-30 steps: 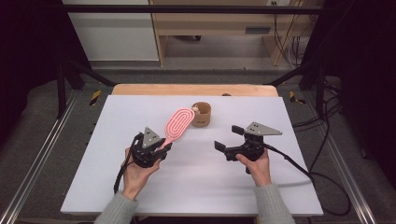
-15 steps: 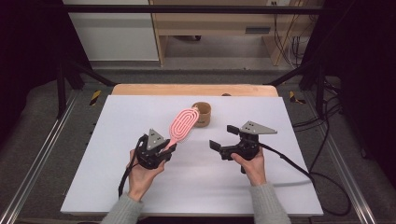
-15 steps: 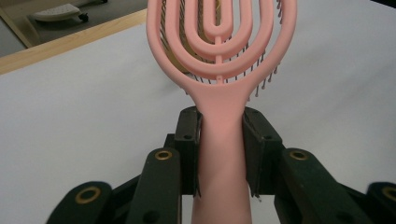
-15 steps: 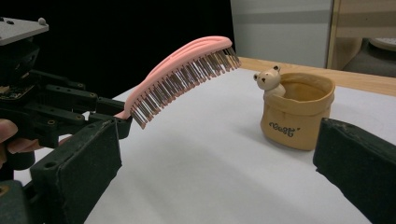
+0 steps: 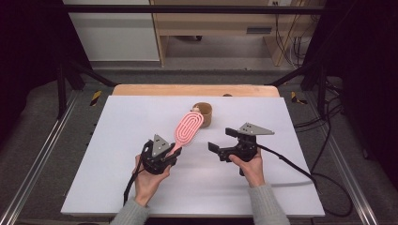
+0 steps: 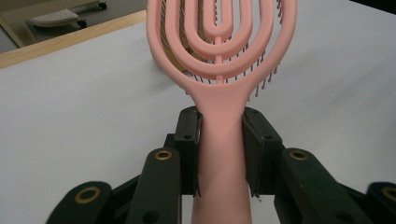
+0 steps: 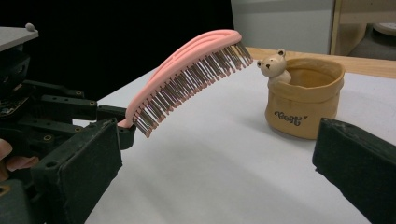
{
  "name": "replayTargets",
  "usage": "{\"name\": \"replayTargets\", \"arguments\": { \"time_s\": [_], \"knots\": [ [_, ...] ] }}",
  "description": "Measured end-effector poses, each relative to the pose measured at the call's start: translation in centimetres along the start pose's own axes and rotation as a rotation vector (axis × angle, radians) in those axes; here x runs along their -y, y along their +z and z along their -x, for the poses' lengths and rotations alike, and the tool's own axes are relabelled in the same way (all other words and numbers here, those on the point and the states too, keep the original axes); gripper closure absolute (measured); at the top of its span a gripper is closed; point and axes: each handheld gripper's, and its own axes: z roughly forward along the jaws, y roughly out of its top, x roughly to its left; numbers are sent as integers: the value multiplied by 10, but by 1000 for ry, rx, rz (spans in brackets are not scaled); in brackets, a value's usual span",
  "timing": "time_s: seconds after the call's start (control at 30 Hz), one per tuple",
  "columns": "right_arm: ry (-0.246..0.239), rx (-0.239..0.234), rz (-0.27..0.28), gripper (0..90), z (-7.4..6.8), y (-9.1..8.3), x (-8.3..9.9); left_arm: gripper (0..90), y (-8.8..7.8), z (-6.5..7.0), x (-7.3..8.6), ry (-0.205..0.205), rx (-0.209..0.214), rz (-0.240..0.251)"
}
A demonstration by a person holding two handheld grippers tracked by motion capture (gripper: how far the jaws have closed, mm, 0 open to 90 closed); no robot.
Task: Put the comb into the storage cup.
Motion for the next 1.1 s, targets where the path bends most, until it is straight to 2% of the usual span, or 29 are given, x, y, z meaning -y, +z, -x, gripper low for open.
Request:
{"name": "replayTargets", "arguments": {
  "time_s": [0.47,0.83,1.1],
  "knots": [
    [-1,-9,-21,21,-6,10,-1,695,10,14,0,18,22,10],
    [25,-7,-12,32,-6,14,-1,694,14,28,-2,46,25,25],
    [56,11,-12,38,-5,17,-1,694,16,39,-4,65,36,42]
  ]
}}
